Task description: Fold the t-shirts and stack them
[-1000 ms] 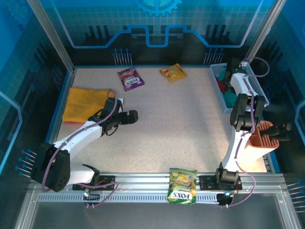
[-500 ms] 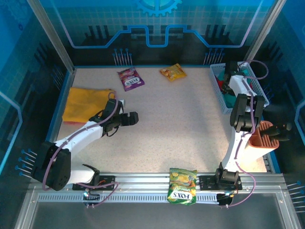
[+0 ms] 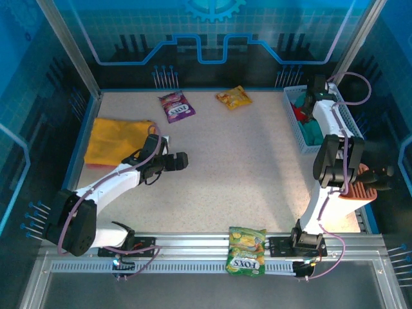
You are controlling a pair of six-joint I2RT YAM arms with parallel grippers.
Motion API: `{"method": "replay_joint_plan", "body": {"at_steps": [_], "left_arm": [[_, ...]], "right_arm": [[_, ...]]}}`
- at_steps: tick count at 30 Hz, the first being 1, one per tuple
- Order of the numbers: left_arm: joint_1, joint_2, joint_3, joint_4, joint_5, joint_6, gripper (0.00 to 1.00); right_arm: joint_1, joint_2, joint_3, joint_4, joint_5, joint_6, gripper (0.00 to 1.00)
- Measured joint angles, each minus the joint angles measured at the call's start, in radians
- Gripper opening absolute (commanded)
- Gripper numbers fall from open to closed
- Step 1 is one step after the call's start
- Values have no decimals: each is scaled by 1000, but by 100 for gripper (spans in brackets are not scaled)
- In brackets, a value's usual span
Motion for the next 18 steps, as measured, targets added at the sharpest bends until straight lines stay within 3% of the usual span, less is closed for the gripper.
{"method": "replay_joint_plan", "body": {"at_steps": [12,18], "left_arm": [[-2,0,-10,1,22,-20,95],[-3,0,-10,2,26,-21,96]], "right_arm": [[97,-318,-85,116,130,-41,0],[94,-387,-153,199,205,-48,0]]}}
